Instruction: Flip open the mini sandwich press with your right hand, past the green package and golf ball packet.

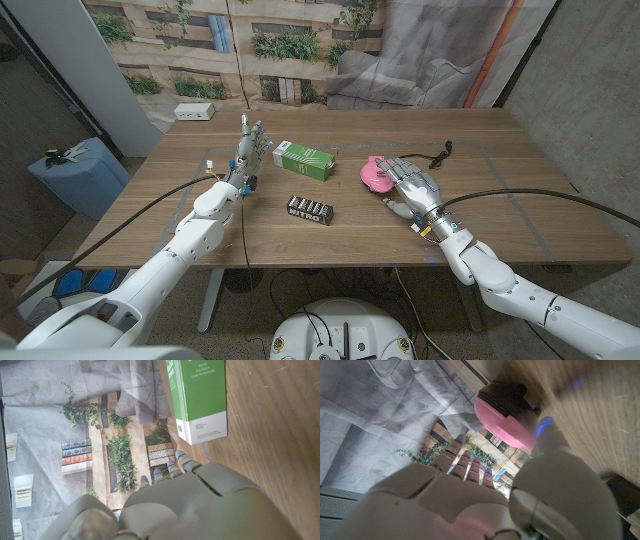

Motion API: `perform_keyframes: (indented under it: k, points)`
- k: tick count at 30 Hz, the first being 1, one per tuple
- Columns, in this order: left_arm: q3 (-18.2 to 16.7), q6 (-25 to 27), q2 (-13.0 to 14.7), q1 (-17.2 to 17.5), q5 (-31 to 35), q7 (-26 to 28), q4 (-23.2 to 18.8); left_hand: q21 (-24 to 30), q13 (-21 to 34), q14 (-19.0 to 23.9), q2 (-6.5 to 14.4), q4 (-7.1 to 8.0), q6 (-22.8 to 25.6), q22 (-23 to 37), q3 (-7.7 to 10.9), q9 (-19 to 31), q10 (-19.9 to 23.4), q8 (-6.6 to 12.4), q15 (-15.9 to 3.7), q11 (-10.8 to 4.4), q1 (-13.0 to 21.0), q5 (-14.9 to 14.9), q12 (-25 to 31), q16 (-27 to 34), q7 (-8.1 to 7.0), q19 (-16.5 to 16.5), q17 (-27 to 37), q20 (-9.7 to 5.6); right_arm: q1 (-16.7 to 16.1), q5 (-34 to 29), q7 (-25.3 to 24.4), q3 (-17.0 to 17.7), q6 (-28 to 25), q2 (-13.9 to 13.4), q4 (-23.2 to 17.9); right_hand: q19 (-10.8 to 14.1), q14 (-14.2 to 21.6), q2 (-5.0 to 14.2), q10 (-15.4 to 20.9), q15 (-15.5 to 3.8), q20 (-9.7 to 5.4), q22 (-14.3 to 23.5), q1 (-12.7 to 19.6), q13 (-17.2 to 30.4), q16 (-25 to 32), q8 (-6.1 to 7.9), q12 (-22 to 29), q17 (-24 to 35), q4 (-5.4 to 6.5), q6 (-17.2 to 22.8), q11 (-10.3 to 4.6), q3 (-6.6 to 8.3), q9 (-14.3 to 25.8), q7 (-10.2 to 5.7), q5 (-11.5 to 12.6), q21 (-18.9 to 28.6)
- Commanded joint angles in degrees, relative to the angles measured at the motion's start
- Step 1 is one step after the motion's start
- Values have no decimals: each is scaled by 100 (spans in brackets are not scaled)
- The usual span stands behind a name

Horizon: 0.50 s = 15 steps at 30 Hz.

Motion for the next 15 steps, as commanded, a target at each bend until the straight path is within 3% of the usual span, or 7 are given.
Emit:
perform_keyframes:
  k: [1,15]
  points:
    - [1,-1,-1,1,1,-1,1,36,14,-44,298,4,-200,15,-44,26,-36,27,-210,0,-2,27,37,39,-46,19,19,-19,148,-43,-135,-168,-124,99,155,79,119,-19,87,-8,-11,0,176,9,32,39,24,18,21,41,-21,57,14,6,-21,31]
    - [1,-2,-1,1,1,-1,1,36,14,-43,298,4,-198,15,-44,26,-29,28,-214,1,-1,27,39,39,-46,19,19,-24,146,-86,-119,-143,-367,63,-5,200,237,-1,258,-58,-46,2,277,9,73,101,54,32,93,259,-32,80,14,-29,-40,43]
